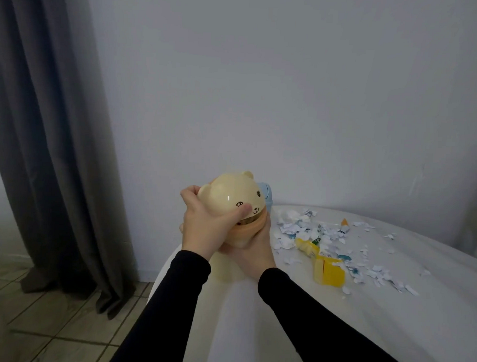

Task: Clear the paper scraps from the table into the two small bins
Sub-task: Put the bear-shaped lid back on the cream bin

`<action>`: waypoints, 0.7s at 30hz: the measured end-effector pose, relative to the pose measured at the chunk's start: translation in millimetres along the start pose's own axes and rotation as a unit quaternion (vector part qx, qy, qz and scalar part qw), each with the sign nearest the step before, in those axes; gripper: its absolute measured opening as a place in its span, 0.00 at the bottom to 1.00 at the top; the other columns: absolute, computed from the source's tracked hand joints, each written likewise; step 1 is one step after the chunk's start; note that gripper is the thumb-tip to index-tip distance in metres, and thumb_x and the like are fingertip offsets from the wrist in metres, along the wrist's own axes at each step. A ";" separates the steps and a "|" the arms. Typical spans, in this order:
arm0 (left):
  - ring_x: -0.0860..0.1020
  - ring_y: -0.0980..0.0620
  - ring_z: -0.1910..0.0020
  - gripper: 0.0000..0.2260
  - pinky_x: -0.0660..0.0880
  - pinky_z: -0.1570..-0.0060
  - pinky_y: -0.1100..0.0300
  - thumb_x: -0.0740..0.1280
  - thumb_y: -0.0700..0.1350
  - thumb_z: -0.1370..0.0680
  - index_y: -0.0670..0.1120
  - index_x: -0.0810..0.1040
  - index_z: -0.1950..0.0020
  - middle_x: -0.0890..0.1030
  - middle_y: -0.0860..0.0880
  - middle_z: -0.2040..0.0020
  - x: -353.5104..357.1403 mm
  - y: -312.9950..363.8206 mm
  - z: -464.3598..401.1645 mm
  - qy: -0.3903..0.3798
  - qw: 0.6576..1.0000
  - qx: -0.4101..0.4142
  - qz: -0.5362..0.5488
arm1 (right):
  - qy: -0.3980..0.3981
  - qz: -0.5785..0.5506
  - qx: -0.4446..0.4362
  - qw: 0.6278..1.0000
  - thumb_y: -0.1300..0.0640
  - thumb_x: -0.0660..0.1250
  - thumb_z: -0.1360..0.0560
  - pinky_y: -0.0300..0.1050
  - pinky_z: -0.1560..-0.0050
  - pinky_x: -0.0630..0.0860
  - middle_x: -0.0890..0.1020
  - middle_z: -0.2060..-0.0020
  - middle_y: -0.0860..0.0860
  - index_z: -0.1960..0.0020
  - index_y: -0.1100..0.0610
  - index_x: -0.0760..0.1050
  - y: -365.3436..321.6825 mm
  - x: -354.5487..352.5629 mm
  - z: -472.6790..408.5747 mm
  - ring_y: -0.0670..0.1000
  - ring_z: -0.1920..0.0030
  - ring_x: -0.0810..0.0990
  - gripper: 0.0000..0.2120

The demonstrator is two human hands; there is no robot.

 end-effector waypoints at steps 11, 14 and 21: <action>0.76 0.51 0.45 0.39 0.72 0.40 0.46 0.76 0.63 0.46 0.58 0.57 0.44 0.71 0.61 0.49 3.0 -5.4 -19.7 -0.009 1.000 -0.008 0.005 | 0.008 0.035 0.027 0.999 0.47 0.85 0.52 0.48 0.40 0.77 0.72 0.38 0.40 0.40 0.23 0.47 6.9 5.8 -1.0 0.42 0.40 0.76 0.58; 0.76 0.48 0.43 0.38 0.70 0.38 0.44 0.75 0.63 0.45 0.65 0.55 0.44 0.73 0.55 0.45 3.2 -7.3 -20.3 -0.004 1.000 0.006 0.004 | 0.002 0.015 0.024 1.000 0.48 0.85 0.52 0.48 0.41 0.77 0.74 0.39 0.40 0.44 0.20 0.48 8.4 8.6 -4.0 0.41 0.41 0.78 0.56; 0.68 0.53 0.34 0.38 0.68 0.35 0.46 0.71 0.63 0.39 0.66 0.57 0.33 0.67 0.57 0.35 7.3 -9.5 -15.4 -0.020 0.991 0.109 -0.071 | -0.020 0.013 0.032 0.999 0.46 0.83 0.54 0.42 0.43 0.77 0.73 0.37 0.42 0.33 0.33 0.45 11.5 11.4 -8.7 0.41 0.42 0.77 0.62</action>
Point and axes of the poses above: each hand's wrist, its own z-axis away from the middle knuckle, its own x-axis out of the palm, y = z × x, the point moved 6 cm from there along -z, towards the middle knuckle
